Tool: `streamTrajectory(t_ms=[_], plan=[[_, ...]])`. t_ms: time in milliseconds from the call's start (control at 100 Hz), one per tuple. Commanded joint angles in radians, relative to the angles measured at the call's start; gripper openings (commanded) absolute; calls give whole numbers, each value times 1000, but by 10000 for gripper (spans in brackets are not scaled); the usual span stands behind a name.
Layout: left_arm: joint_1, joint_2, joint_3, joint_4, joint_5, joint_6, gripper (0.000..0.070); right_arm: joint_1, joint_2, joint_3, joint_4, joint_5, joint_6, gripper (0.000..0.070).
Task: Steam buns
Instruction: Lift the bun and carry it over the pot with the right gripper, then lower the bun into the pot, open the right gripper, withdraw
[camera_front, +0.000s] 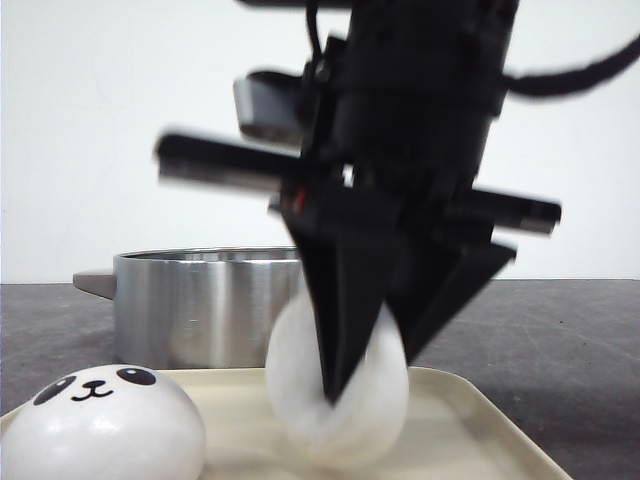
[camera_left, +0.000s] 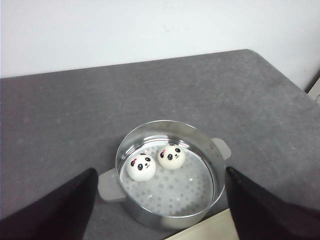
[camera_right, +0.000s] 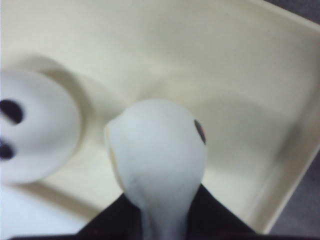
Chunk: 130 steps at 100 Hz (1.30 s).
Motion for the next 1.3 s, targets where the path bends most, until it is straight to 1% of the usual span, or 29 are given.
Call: streamTrajectory(t_ms=[0,70,130,200,280,430,600,660,760,920,1200,1240,1290], plan=[[-4,5,18,-2,-3,6,486,29,-60,79,4,2,-19,5],[-5,5,18,1,-3,6,486,34,-108,145,-7,29,-34,5],[-5,5,18,8,-3,6,485,33,-137,211,-9,63,-64,4],[-5,5,18,12,-3,6,486,23,-142,293,-14,111,-112,4],[-5,8,18,15,-3,6,486,-25,-132,379,-30,139,-185,4],[-5,13,18,18,-2,6,486,-145,-62,461,-35,117,-280,4],[-5,14,18,18,-3,6,486,-279,52,468,-34,29,-342,4],[-5,14,19,18,-3,6,485,-312,96,468,-31,16,-362,4],[-5,14,18,18,-3,6,486,-344,171,468,-14,-4,-388,4],[-5,15,18,15,-3,6,486,-368,273,468,-13,-37,-394,4],[-5,15,18,4,-3,6,486,-367,333,468,-10,-26,-407,7],[-5,15,18,3,-3,6,485,-367,333,468,-6,-22,-407,30],[-5,15,18,3,-3,6,486,-367,333,468,-2,-22,-407,112]])
